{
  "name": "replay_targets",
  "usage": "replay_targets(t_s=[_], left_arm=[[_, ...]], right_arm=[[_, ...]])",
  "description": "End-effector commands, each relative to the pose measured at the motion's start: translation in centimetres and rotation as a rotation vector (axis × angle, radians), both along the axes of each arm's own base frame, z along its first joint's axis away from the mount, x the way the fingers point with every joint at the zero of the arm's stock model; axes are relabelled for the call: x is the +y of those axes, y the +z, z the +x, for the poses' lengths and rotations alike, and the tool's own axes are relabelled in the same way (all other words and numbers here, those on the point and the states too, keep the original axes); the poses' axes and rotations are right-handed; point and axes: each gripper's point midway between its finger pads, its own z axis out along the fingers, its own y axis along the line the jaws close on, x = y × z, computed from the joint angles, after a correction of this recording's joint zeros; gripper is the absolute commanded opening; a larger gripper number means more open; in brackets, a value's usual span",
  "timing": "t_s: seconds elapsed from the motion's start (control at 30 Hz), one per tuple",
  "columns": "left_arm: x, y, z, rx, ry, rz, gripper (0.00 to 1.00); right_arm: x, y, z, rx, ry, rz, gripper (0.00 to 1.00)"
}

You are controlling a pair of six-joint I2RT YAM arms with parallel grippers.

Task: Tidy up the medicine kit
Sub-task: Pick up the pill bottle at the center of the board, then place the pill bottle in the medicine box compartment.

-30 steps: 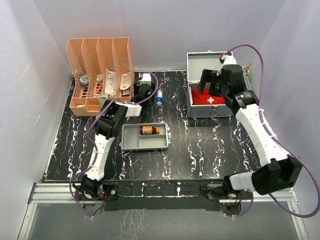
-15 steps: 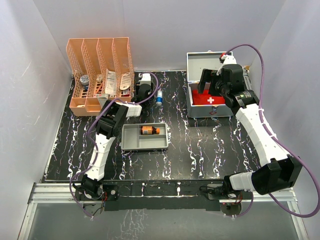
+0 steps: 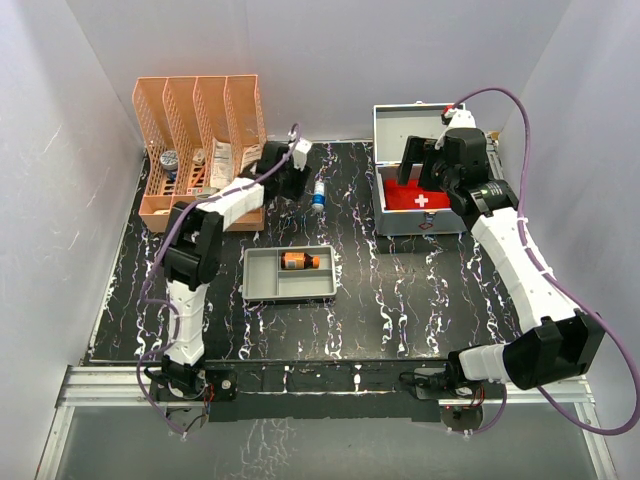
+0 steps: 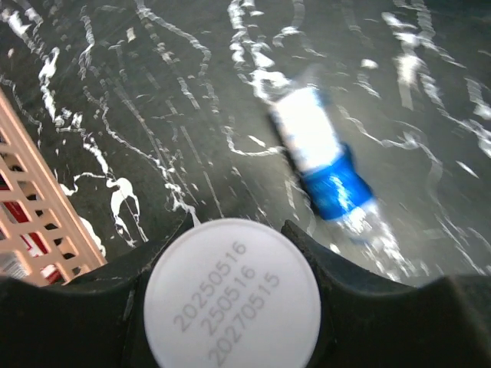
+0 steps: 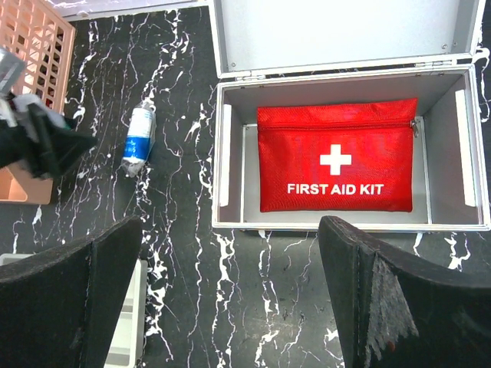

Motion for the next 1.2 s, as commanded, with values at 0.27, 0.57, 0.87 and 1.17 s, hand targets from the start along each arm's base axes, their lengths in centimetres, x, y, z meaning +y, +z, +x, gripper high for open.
replay_targets(t_s=[0.27,0.57,0.87,1.17], left_arm=[[1.5,11.7,-14.8,0.381,-0.749,0.22,0.0],[2.3,11.9,-21.9,0.48,-0.999,0.462,0.0],[1.3,8.7,-26.2,0.576,-1.1,0.53,0.0],[1.5,5.8,-28.9,0.555,-1.227,0.628,0.0]], right_arm=[[-1.0,4.2,1.6,-0.155,-0.067,0.025,0.98],[-1.9,4.8,0.6,-0.189,-0.09,0.029,0.98],[-2.8,5.0,0.1,-0.192,-0.103,0.029,0.98],[-3.7,4.8,-0.1,-0.188,-0.117,0.025,0.98]])
